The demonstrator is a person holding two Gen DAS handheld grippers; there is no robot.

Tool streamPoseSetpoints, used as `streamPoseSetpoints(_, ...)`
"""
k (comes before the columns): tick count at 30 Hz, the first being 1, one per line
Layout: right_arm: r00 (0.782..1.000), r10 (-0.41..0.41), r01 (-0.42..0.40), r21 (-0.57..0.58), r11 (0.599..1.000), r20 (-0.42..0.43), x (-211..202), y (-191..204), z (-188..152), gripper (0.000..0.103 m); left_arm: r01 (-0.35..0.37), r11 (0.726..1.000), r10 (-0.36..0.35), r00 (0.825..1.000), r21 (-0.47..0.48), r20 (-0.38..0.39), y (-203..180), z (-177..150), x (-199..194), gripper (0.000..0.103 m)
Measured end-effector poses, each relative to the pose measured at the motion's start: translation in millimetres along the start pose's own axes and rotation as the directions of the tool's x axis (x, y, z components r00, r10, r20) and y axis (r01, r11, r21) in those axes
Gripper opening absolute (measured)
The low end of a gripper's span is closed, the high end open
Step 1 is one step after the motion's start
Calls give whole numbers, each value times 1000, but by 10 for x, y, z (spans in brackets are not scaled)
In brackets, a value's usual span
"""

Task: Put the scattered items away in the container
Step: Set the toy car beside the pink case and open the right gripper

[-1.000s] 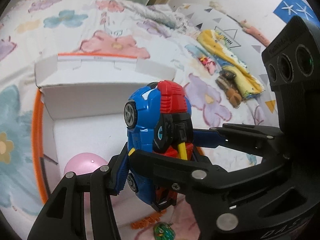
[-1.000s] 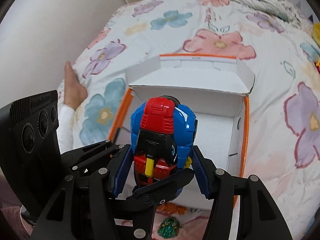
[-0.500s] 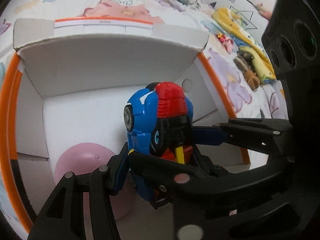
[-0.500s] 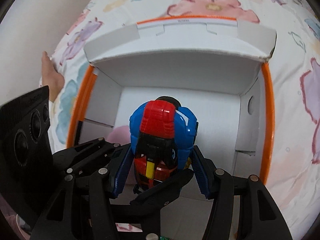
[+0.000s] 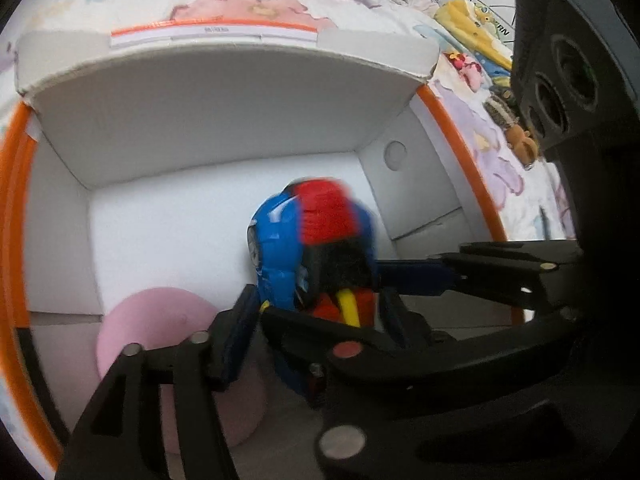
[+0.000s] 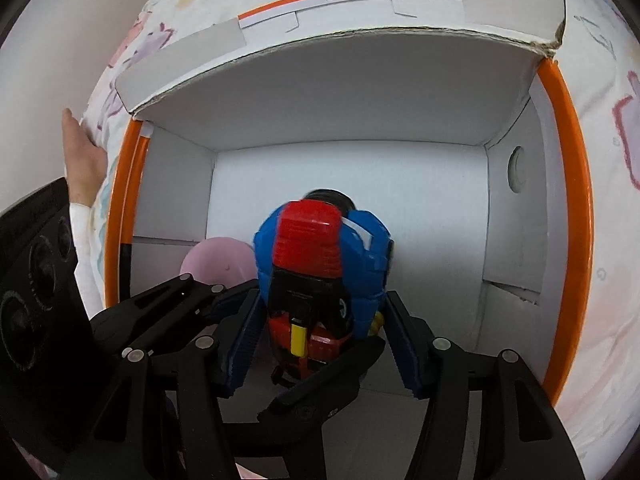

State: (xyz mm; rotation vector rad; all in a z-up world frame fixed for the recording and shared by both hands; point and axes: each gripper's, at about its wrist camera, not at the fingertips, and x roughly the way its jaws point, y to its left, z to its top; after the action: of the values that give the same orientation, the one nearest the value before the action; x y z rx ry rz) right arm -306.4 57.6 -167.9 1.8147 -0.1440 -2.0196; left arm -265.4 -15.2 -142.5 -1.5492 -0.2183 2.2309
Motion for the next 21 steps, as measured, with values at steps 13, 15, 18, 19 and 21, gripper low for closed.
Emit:
streamPoseSetpoints(13, 994, 41, -40, -13, 999, 97, -425, 98, -125, 69, -16, 999, 13, 997, 42, 81, -119, -44, -401, 84)
streamPoseSetpoints(15, 991, 48, -45, -22, 999, 123, -558, 151, -193, 69, -14, 999, 9, 995, 47, 96, -186, -60, -503, 84)
streamPoseSetpoints(18, 984, 62, -55, -46, 997, 165, -760, 282, -300, 69, 2, 998, -9, 992, 60, 125, -281, -92, -693, 84)
streamPoseSetpoints(19, 982, 68, -60, -49, 997, 174, -812, 314, -330, 69, 1, 998, -10, 991, 65, 134, -327, -104, -740, 87)
streamPoseSetpoints(21, 976, 87, -76, -62, 995, 200, -968, 357, -446, 69, 2, 997, -14, 988, 76, 156, -388, -173, -881, 94)
